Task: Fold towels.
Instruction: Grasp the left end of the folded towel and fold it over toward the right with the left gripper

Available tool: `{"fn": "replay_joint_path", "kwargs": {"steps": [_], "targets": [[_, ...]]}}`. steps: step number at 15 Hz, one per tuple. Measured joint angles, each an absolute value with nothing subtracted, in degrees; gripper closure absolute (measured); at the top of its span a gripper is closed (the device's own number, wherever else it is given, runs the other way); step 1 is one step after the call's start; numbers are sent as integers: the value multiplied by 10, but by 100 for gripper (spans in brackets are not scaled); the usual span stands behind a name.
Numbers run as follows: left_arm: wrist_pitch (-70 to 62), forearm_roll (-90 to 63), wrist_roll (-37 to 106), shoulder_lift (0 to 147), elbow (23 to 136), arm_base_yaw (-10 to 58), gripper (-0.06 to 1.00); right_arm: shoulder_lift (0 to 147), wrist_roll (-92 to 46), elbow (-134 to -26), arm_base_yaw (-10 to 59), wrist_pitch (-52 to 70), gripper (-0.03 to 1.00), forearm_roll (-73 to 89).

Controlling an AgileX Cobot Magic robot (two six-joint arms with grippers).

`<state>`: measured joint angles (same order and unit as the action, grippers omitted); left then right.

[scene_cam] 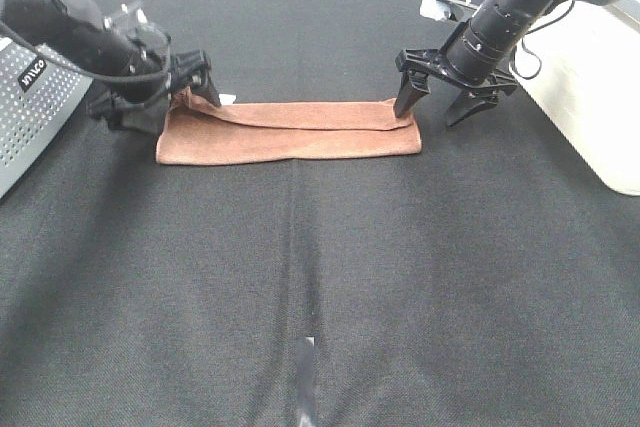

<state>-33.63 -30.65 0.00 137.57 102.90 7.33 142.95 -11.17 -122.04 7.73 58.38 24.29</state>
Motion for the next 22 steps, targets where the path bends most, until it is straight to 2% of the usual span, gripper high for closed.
{"fn": "replay_joint_path", "kwargs": {"steps": [6, 10, 15, 16, 19, 22], "targets": [[-328, -319, 0, 1379, 1029, 73, 4, 1430, -112, -1220, 77, 584, 20, 243], [-315, -352, 0, 1384, 1029, 73, 35, 1430, -112, -1220, 77, 584, 20, 243], [-327, -353, 0, 1384, 1029, 73, 86, 1430, -112, -1220, 77, 584, 20, 243], [-329, -352, 3, 1384, 1029, 73, 89, 1430, -112, -1220, 77, 584, 20, 243], [-332, -333, 8, 1383, 1029, 73, 89, 1428, -112, -1220, 77, 586, 20, 243], [-345, -231, -5, 1346, 1030, 73, 89, 1400, -111, -1220, 77, 587, 20, 242]]}}
